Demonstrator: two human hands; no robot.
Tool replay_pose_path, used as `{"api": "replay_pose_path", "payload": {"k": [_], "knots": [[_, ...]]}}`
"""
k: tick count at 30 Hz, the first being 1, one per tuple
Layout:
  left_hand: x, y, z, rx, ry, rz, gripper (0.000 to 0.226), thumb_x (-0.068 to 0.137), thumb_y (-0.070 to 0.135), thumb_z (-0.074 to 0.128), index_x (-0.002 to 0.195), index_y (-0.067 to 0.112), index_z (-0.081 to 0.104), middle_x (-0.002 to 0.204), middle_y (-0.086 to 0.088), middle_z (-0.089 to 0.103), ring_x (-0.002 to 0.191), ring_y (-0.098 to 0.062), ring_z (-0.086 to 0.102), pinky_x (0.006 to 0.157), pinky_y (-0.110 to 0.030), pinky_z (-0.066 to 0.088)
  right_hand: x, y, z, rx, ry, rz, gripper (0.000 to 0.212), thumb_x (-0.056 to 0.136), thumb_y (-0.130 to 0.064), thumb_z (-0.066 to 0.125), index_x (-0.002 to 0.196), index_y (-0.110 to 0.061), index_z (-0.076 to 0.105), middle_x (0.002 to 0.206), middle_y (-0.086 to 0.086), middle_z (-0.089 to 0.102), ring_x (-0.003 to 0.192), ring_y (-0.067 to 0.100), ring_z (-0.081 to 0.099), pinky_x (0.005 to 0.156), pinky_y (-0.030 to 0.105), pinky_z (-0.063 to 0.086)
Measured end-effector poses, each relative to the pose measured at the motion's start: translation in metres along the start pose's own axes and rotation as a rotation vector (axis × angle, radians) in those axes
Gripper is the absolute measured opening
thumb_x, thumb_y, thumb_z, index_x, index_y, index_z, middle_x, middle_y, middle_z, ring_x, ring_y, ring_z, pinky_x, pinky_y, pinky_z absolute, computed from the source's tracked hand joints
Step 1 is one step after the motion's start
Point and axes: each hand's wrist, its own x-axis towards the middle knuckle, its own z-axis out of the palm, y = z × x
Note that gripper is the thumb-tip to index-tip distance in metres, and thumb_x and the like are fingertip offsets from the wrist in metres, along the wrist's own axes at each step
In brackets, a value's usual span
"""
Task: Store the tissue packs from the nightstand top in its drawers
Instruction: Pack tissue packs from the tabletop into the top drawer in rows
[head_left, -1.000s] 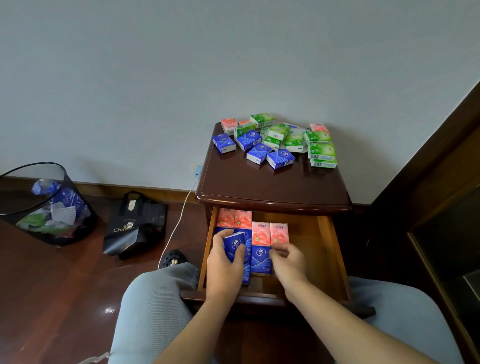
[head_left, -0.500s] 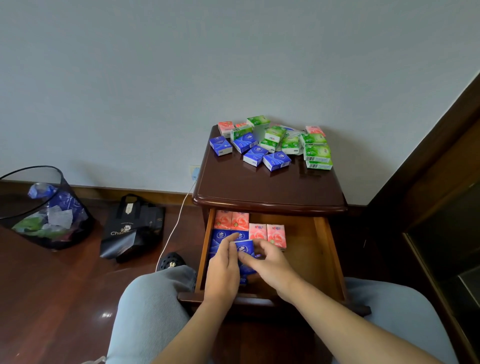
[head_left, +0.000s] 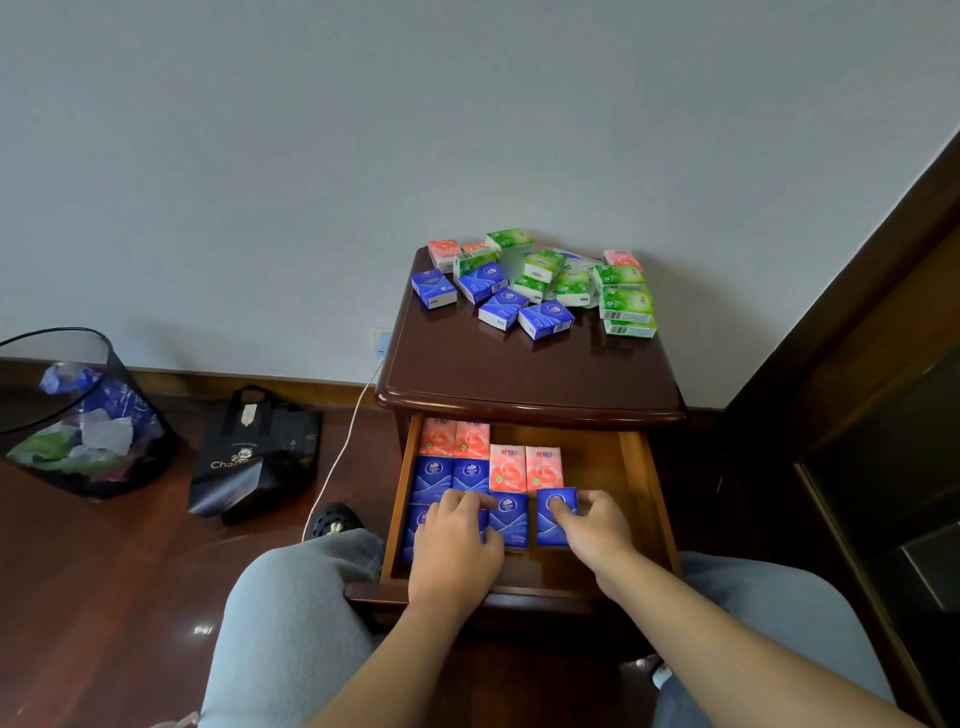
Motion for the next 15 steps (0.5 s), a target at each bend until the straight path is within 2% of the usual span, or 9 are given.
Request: {"api": "replay_pose_path", "payload": {"k": [5,9,15], "knots": [[-0.0003,-0.0007,0.0031,0.045,-0.015,0.017,0.031,0.094,0.033,0.061,0.125,0.038,0.058,0.127,0.014,0.053,0.121,-0.006,0.048,0.104,-0.032,0.046,0.0011,0.0075,0.0030,-0.047,-0.057,0.041,0.028,0.099,-0.032,0.071,0.116,-0.020,0.054,0.120,0.009,0.070,0.104,0.022,0.072,0.086,0.042,0.063],[-0.0002,0.0001,0.0032,0.035,-0.023,0.018,0.029,0.093,0.033,0.062,0.121,0.038,0.059,0.125,0.016,0.053,0.120,-0.005,0.049,0.104,-0.034,0.047,-0.0004,0.0062,0.0023,-0.090,-0.045,0.032,0.038,0.099,-0.028,0.072,0.130,-0.012,0.057,0.125,0.010,0.068,0.111,0.025,0.070,0.089,0.046,0.063],[-0.0007,0.0002,0.0031,0.033,-0.031,0.022,0.029,0.093,0.033,0.063,0.122,0.038,0.059,0.126,0.016,0.053,0.121,-0.005,0.049,0.105,-0.035,0.048,-0.0016,0.0029,0.0009,-0.107,-0.052,0.043,0.046,0.097,-0.029,0.074,0.136,-0.011,0.056,0.129,0.011,0.067,0.115,0.024,0.069,0.089,0.044,0.064]]}}
